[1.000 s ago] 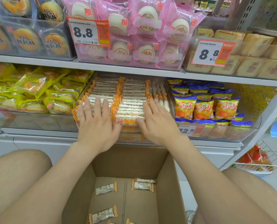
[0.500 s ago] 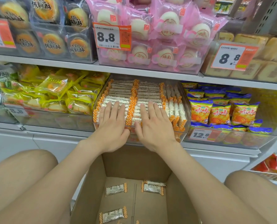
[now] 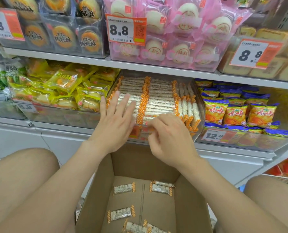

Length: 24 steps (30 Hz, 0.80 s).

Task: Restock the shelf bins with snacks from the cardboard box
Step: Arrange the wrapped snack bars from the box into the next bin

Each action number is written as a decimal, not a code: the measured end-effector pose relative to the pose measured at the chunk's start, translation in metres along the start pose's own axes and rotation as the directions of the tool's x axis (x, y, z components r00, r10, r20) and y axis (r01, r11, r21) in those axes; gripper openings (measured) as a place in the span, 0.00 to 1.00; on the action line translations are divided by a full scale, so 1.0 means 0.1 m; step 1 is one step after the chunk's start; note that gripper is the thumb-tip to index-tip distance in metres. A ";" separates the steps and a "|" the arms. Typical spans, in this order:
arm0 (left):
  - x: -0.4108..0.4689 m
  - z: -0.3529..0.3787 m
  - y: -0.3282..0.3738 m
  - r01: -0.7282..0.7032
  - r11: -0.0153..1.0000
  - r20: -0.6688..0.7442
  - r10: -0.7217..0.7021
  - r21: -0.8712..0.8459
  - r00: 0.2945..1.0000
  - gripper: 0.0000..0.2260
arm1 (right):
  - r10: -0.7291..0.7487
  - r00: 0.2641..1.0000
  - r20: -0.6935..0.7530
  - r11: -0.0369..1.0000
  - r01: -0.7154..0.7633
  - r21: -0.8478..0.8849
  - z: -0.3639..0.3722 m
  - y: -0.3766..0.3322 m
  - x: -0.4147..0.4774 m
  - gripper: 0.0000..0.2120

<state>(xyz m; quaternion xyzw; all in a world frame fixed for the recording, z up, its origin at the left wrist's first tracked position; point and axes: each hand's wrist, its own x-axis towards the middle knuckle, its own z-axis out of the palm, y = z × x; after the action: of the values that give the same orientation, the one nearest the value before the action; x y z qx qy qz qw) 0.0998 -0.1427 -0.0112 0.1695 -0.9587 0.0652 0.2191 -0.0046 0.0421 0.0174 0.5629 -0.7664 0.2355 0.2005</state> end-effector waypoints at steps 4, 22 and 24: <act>-0.30 -0.12 0.33 -0.256 0.960 -0.183 0.233 -0.112 0.955 0.11 | 0.150 0.859 0.490 0.985 -0.173 0.003 -0.04 0.03 -0.31 0.14; -1.44 2.15 0.59 0.385 0.912 0.875 -0.068 -0.140 0.479 0.13 | 0.503 0.182 0.845 0.794 -0.485 -0.368 2.09 0.82 -1.71 0.16; -1.53 2.41 0.59 0.374 0.920 0.892 -0.067 -0.118 0.447 0.20 | 0.545 0.209 0.812 0.790 -0.451 -0.415 2.35 0.89 -1.86 0.20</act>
<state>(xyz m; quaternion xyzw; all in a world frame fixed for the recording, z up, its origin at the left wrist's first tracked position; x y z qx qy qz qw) 0.1129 -0.0900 -0.2978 0.2684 -0.9015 -0.2052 -0.2705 -0.0463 0.0698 -0.2914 0.3097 -0.8943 -0.0908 -0.3099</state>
